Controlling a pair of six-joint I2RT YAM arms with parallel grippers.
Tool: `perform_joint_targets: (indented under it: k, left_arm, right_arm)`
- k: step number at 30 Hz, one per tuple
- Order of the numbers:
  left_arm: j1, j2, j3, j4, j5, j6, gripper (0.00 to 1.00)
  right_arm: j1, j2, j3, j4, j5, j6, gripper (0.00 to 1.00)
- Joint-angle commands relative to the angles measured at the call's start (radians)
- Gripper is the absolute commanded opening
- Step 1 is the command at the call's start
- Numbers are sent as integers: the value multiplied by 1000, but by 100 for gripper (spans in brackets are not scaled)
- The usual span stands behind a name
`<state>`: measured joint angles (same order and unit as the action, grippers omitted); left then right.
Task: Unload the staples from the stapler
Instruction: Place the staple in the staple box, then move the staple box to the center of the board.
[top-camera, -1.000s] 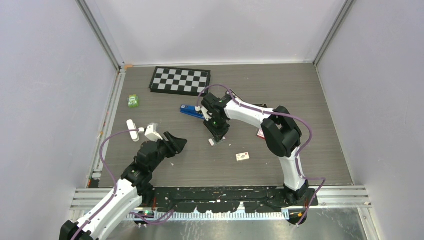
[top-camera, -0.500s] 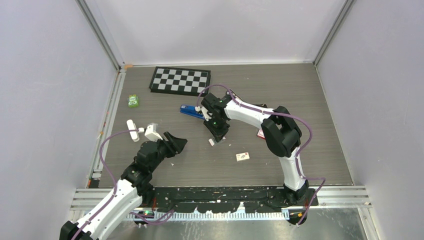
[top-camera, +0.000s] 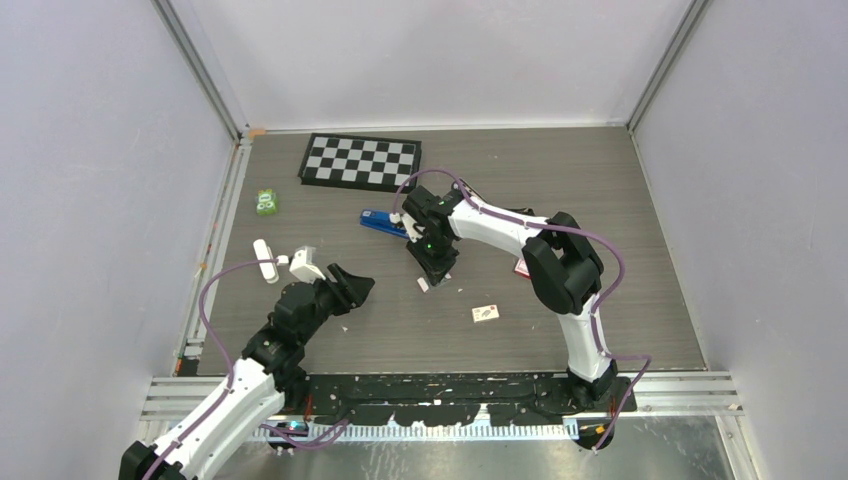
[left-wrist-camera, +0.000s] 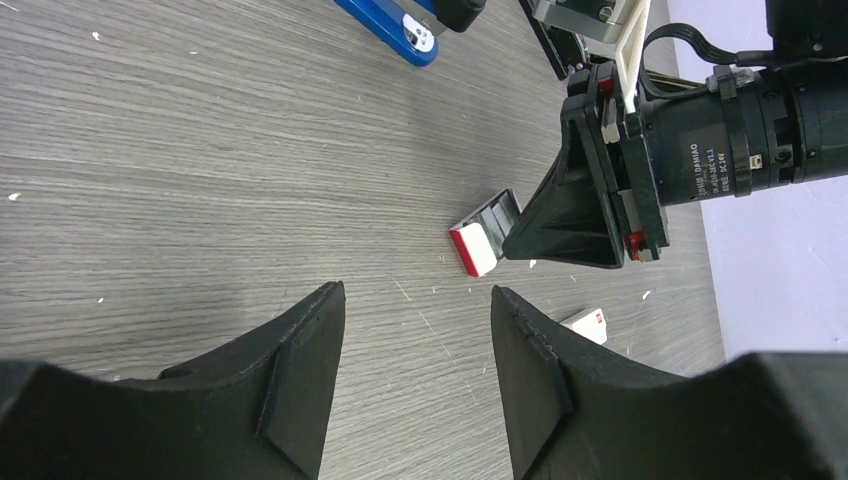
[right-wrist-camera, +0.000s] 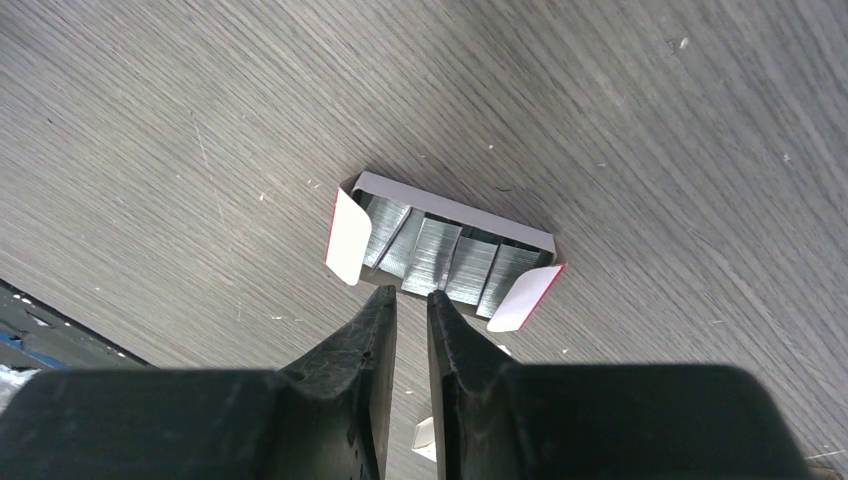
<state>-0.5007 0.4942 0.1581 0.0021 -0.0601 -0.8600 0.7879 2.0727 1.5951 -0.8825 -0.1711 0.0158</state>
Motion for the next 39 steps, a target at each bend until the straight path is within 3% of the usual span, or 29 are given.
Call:
perform_joint_targets:
  k: [1,14,21,25,28,30,33,36,39]
  left_arm:
    - [5,8,-3,35,-6,-1,57]
    - [5,6,-10,49,16,3,57]
    - [5,64,-43,264,217,72,70]
    - [-6,170,-15,357,319,140,71]
    - [-59,260,29,394,327,230,72]
    - [-103,308,69,394,295,317,77]
    - [-160,385,125,380,237,452,84]
    - [-168,448,162,375,223,539,89]
    - [-169,513,189,383,226,588,98]
  right_arm:
    - [-7,-50,19,10,-31,18,23]
    - [-39,-100,17,15,-74,-10,23]
    - [-111,-246,-20,9,-304,-163,24]
    - [-181,-345,-66,34,-430,-215,24]
    - [-244,-439,-116,70,-526,-243,26]
    - [-284,-507,-158,96,-595,-260,28]
    - [-363,-633,-254,142,-812,-379,43]
    - [-428,-673,-320,126,-927,-511,61]
    - [-476,-678,-332,50,-980,-622,67]
